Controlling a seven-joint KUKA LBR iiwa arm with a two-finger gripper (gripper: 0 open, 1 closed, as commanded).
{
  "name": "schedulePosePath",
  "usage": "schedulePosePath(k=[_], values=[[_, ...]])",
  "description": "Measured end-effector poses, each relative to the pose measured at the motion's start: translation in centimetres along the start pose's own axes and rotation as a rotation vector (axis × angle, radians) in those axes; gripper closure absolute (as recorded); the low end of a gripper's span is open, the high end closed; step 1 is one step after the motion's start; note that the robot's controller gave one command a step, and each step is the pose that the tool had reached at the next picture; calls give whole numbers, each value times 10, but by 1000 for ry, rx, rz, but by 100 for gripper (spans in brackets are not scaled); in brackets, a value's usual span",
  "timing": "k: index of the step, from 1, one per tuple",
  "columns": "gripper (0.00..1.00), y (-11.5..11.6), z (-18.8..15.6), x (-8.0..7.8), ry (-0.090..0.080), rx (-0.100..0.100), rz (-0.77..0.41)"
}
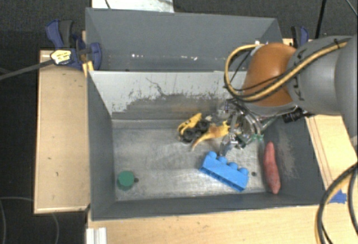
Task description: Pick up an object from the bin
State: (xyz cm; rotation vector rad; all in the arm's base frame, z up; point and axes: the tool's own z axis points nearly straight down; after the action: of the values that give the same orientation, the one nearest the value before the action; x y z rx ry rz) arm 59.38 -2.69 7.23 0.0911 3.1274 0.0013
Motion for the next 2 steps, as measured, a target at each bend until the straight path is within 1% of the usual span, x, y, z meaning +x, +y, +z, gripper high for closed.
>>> schedulePosePath(k=[1,2], values=[[0,-16,0,-1,5,-1,9],[0,-1,-1,-1,6,3,-2]])
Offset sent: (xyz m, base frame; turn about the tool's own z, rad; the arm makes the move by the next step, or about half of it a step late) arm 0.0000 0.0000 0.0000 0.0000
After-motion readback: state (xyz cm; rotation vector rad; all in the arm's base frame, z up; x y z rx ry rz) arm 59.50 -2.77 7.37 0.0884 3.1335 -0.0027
